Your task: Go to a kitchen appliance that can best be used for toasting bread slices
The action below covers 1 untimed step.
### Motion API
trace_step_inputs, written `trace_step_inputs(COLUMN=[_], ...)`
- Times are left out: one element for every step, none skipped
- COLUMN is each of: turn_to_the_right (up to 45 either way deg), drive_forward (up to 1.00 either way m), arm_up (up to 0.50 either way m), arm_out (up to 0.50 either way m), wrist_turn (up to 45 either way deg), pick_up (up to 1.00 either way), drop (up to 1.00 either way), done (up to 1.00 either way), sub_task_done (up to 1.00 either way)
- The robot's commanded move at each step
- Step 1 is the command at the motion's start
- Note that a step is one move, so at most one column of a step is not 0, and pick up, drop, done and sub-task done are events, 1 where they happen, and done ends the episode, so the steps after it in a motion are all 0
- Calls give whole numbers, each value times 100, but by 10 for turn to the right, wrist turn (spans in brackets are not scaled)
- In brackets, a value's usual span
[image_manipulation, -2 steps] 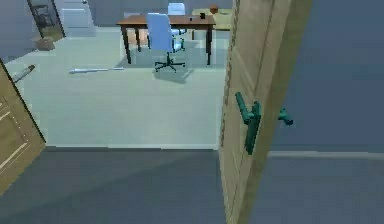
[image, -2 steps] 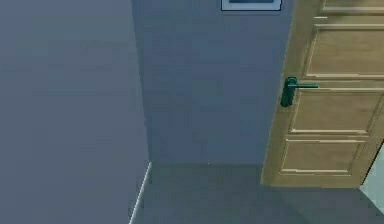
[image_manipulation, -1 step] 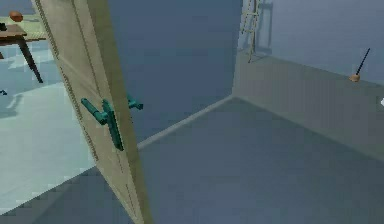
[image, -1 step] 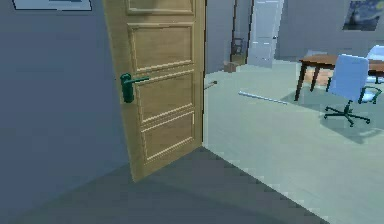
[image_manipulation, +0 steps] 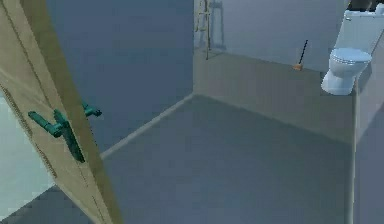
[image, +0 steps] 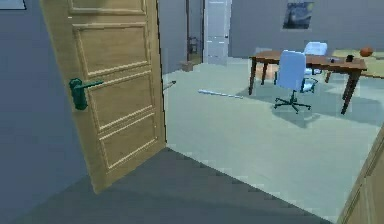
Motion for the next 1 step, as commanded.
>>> trace_step_inputs(turn_to_the_right=[0], drive_forward=[50], arm_up=[0], arm_out=[0], wrist_turn=[0], pick_up=[0], drop=[0], done=[0], sub_task_done=[0])
